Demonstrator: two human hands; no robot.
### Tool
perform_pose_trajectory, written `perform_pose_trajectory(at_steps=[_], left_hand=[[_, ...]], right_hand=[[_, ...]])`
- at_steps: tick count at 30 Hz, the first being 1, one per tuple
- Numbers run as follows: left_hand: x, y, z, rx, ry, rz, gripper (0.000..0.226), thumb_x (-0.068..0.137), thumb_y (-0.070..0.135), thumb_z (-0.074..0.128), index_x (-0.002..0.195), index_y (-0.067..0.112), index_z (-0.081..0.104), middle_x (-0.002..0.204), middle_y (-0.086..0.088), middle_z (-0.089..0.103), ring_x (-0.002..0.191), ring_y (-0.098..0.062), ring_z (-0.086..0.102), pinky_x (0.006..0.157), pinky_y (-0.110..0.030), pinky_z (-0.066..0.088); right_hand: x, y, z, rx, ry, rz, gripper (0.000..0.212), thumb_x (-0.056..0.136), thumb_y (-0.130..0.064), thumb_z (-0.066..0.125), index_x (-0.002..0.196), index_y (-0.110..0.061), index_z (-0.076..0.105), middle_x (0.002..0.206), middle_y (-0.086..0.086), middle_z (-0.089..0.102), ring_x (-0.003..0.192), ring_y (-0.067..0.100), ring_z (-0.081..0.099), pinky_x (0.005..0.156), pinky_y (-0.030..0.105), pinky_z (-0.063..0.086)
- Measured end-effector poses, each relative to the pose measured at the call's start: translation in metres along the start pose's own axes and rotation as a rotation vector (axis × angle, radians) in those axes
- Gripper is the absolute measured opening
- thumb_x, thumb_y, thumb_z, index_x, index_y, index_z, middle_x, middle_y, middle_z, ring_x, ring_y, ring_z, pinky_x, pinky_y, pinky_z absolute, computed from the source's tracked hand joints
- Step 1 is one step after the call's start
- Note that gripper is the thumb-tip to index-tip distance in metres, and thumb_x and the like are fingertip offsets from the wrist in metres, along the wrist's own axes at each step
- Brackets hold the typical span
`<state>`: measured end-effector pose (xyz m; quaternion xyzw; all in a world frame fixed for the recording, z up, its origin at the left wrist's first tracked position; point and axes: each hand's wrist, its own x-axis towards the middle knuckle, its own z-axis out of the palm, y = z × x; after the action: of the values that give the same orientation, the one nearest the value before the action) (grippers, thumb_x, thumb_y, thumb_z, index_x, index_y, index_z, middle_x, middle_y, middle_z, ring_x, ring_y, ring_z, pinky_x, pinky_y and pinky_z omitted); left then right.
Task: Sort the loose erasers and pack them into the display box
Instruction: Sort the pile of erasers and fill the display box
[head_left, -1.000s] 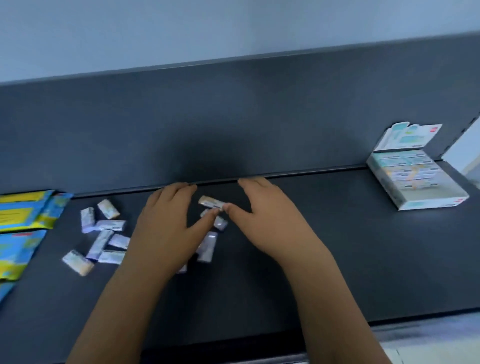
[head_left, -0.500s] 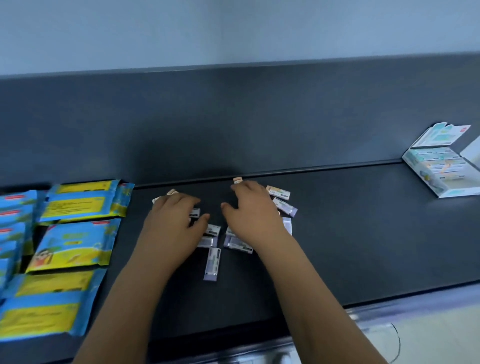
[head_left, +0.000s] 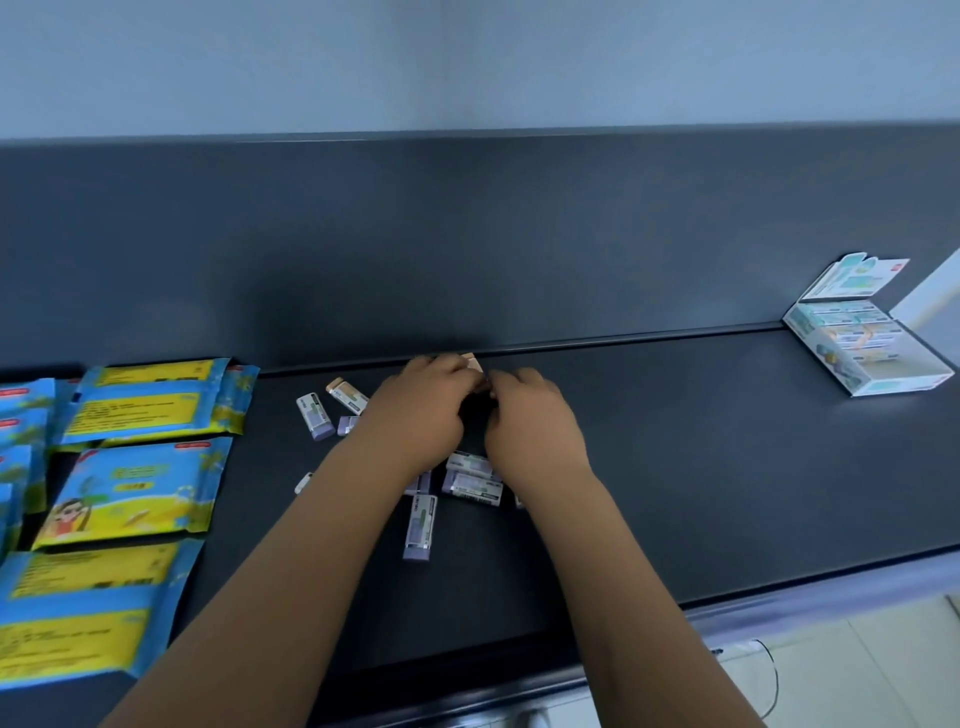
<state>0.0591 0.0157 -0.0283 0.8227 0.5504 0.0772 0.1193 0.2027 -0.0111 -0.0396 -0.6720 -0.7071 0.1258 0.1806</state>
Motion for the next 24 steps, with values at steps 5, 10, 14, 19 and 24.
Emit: perform_pose_trajectory(at_steps=[5,10,14,19,24], left_hand=[[-0.007,0.000,0.007,0.112,0.092,-0.079,0.048,0.086,0.014,0.049,0.132,0.028,0.055,0.130,-0.002,0.050,0.117,-0.031,0.041,0.088,-0.042,0.045],[-0.007,0.000,0.007,0.104,0.125,-0.056,0.036,0.083,0.009,0.052,0.117,0.019,0.056,0.125,-0.001,0.052,0.112,-0.029,0.049,0.079,-0.040,0.046],[-0.006,0.004,0.002,0.182,0.154,-0.058,0.027,0.080,0.010,0.053,0.106,0.017,0.059,0.113,-0.001,0.055,0.102,-0.028,0.050,0.069,-0.034,0.036],[-0.003,0.008,0.003,0.126,0.177,-0.054,0.021,0.078,0.006,0.057,0.097,0.015,0.054,0.110,-0.002,0.053,0.101,-0.026,0.052,0.069,-0.034,0.037],[0.003,0.002,0.001,0.098,0.158,-0.169,0.031,0.082,0.014,0.062,0.112,0.017,0.058,0.111,-0.004,0.053,0.104,-0.029,0.052,0.079,-0.043,0.051]], right_hand=[[0.001,0.011,-0.010,-0.025,0.058,0.040,0.030,0.079,-0.003,0.052,0.102,-0.016,0.066,0.098,0.004,0.057,0.095,0.028,0.054,0.061,0.031,0.042],[-0.003,0.013,-0.019,-0.058,0.057,0.061,0.012,0.083,-0.006,0.055,0.080,-0.015,0.048,0.089,0.000,0.041,0.086,0.021,0.037,0.054,0.028,0.026],[-0.002,0.013,-0.015,-0.080,0.006,-0.085,0.018,0.075,-0.001,0.052,0.085,-0.011,0.063,0.089,0.002,0.053,0.086,0.026,0.050,0.057,0.030,0.038],[-0.002,0.020,-0.008,-0.065,0.016,-0.136,0.017,0.071,0.003,0.052,0.079,-0.010,0.059,0.088,0.000,0.049,0.081,0.022,0.049,0.055,0.030,0.034],[0.000,0.026,-0.009,-0.088,-0.001,-0.173,0.016,0.080,0.000,0.054,0.086,-0.011,0.063,0.091,-0.002,0.044,0.090,0.021,0.047,0.060,0.030,0.035]])
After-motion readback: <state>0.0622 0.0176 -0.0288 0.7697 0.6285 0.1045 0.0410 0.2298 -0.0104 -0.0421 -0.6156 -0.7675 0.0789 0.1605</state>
